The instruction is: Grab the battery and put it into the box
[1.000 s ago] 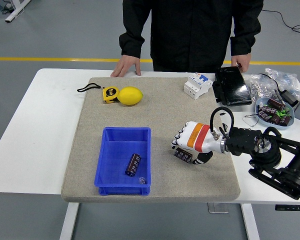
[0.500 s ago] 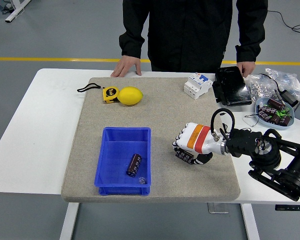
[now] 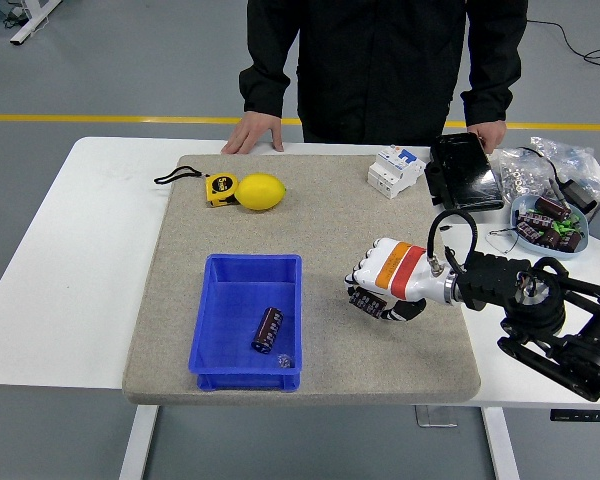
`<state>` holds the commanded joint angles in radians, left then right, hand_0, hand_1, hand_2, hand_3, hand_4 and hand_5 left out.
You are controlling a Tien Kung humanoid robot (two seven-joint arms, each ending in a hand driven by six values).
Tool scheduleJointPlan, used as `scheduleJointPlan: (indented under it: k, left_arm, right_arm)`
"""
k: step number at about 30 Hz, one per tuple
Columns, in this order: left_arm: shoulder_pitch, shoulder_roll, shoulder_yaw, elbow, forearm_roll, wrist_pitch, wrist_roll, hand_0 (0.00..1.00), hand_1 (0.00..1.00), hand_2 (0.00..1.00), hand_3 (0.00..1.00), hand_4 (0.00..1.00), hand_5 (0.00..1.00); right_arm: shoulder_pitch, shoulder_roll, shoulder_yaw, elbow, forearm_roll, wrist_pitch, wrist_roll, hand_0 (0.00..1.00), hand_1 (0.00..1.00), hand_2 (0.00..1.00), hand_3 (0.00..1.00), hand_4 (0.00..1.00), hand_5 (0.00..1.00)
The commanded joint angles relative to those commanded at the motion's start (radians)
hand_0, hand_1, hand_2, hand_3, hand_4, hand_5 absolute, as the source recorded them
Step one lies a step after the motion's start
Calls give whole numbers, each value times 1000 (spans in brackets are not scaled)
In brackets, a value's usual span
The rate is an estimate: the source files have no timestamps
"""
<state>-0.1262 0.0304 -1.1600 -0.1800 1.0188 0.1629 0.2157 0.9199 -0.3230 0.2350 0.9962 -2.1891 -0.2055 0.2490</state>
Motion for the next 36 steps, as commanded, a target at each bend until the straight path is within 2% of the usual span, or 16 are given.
scheduleJointPlan:
  k: [6, 12, 16, 18, 22, 23, 28, 29, 34, 35, 36]
  left_arm:
    - [3, 4, -2, 0, 3, -1, -1, 731, 690, 705, 591, 643, 552]
    - [3, 4, -3, 0, 1, -1, -3, 731, 690, 703, 592, 644, 553]
    - [0, 5, 1, 0, -1, -1, -3, 731, 690, 703, 592, 644, 553]
    - [0, 5, 3, 0, -4, -1, -4, 730, 690, 703, 592, 643, 553]
    - [-1, 6, 5, 0, -8, -1, -4, 730, 690, 703, 592, 643, 553]
    - [-1, 6, 4, 0, -7, -1, -4, 731, 690, 702, 592, 644, 553]
    - [-7, 7, 14, 0, -17, 0, -6, 731, 690, 702, 592, 644, 553]
    - [-9, 8, 13, 0, -17, 1, -6, 732, 690, 701, 592, 645, 554]
    - [-13, 9, 17, 0, -21, 2, -4, 732, 690, 701, 592, 645, 554]
    - [-14, 8, 16, 0, -19, 2, -4, 732, 689, 700, 591, 644, 552]
    - [-15, 8, 15, 0, -18, 2, -3, 732, 689, 700, 591, 644, 552]
  right_arm:
    - [-8, -7, 66, 55, 31, 6, -17, 376, 428, 498, 478, 764, 91]
    - [-11, 19, 151, 144, 102, -12, -45, 374, 435, 502, 480, 766, 91]
    - [1, 66, 173, 193, 124, -11, -79, 374, 435, 502, 480, 766, 91]
    - [10, 88, 167, 203, 133, 2, -96, 389, 454, 531, 512, 785, 110]
    - [24, 146, 144, 186, 164, 29, -117, 389, 454, 531, 512, 785, 110]
    - [26, 163, 139, 177, 170, 38, -124, 435, 554, 722, 694, 995, 281]
    - [36, 221, 120, 135, 182, 67, -145, 435, 554, 722, 694, 995, 281]
    - [40, 229, 117, 127, 188, 77, -149, 489, 594, 808, 875, 998, 392]
    - [41, 251, 125, 92, 196, 76, -126, 489, 594, 808, 875, 998, 392]
    - [40, 253, 128, 87, 200, 71, -121, 469, 591, 839, 967, 998, 394]
    - [39, 253, 130, 85, 203, 67, -117, 469, 591, 839, 967, 998, 394]
